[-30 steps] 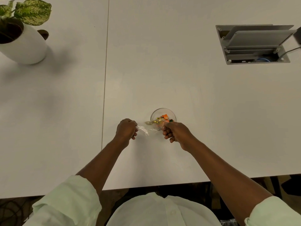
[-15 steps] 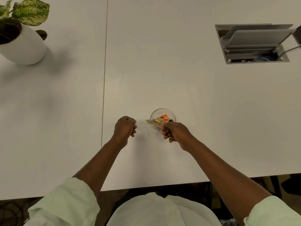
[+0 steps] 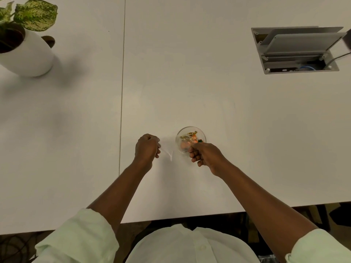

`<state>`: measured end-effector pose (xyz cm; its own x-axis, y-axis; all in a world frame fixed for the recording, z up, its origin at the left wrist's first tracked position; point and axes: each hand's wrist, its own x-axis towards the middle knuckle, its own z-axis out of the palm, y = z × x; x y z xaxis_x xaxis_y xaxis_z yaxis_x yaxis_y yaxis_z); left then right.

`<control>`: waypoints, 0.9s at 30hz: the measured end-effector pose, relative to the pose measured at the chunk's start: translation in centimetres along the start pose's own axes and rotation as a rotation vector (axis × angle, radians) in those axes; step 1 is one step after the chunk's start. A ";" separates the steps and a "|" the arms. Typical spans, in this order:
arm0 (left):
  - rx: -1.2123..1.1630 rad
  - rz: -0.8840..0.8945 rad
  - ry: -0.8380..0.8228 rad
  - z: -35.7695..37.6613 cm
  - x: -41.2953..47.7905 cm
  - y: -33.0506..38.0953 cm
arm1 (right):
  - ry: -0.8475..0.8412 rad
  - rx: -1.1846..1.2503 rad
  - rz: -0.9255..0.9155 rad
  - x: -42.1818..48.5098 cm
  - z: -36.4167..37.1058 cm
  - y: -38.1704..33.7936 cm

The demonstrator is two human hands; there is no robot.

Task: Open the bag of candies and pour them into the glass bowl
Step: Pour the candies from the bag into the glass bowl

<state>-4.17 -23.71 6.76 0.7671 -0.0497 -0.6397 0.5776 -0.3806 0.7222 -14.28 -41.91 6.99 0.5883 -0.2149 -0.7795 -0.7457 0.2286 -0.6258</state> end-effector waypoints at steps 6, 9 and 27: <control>0.024 0.028 -0.005 0.0 0.0 1.2 | -0.029 0.096 0.027 0.2 -0.2 0.2; 0.004 0.035 -0.005 0.1 -0.2 1.6 | -0.056 0.172 0.067 0.3 -0.4 0.5; 0.193 -0.014 -0.121 -0.1 -1.8 4.3 | -0.145 0.586 0.037 0.6 0.0 2.5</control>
<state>-3.08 -25.13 11.07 0.7138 -0.1494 -0.6842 0.5145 -0.5510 0.6570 -15.74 -41.50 4.97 0.6327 -0.0743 -0.7708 -0.4946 0.7271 -0.4761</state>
